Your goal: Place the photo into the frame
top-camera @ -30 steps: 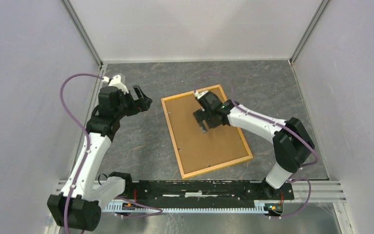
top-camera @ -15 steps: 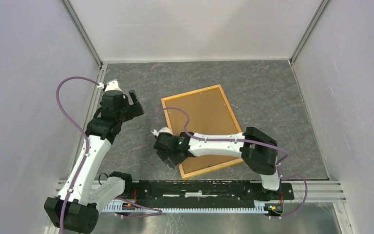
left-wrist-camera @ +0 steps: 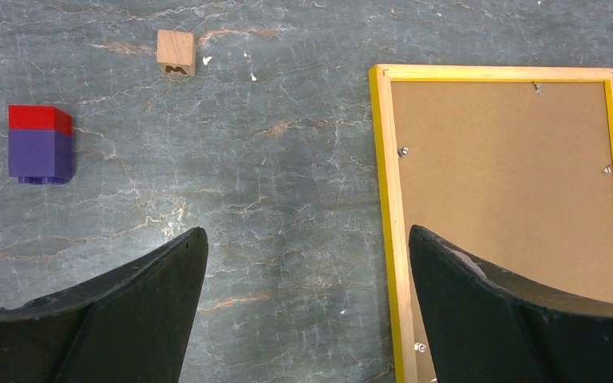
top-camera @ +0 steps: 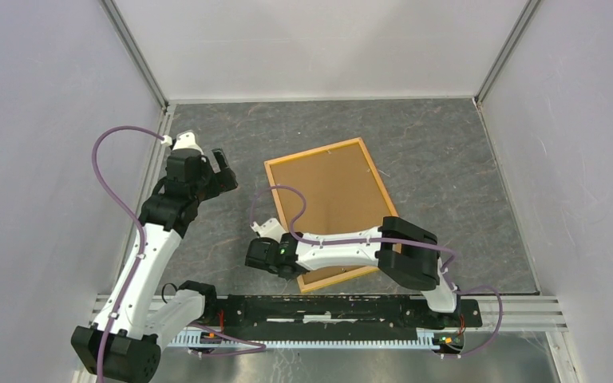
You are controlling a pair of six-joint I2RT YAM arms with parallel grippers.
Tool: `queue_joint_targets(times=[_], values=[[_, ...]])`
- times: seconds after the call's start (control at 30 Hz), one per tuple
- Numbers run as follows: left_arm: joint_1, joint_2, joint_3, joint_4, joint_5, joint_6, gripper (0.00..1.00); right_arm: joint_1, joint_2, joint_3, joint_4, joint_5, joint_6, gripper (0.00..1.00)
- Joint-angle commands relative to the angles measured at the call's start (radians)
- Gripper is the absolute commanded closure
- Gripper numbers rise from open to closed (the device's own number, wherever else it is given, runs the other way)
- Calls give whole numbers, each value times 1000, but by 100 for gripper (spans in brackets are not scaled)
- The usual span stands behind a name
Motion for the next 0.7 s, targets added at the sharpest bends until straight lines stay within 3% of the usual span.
queue_joint_targets(times=[0.0, 0.13, 0.27, 0.53, 0.67], values=[[-4, -22, 33, 17, 17, 13, 0, 15, 24, 15, -4, 47, 84, 56], [-2, -22, 27, 28, 40, 20, 0, 14, 3, -31, 43, 46, 92, 58], [-2, -14, 9, 56, 101, 28, 0, 13, -67, -96, 98, 88, 88, 100], [2, 86, -24, 125, 324, -2, 0, -26, -308, -298, 354, 98, -63, 100], [4, 141, -70, 189, 524, -138, 0, -86, -412, -389, 467, 44, -126, 100]])
